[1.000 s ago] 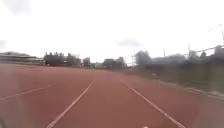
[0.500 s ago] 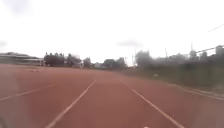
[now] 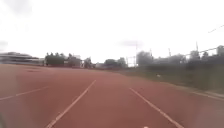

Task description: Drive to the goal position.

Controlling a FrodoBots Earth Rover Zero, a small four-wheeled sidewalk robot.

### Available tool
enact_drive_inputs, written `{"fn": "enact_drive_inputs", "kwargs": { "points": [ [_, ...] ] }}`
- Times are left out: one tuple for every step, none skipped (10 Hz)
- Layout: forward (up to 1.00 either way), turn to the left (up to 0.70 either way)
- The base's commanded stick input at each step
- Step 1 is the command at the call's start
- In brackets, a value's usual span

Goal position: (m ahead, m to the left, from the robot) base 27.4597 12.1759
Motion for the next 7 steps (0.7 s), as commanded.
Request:
{"fn": "enact_drive_inputs", "kwargs": {
  "points": [
    [0.7, 0.0],
    [0.7, 0.0],
    [0.7, 0.0],
    [0.7, 0.0],
    [0.7, 0.0],
    [0.7, 0.0],
    [0.7, 0.0]
  ]
}}
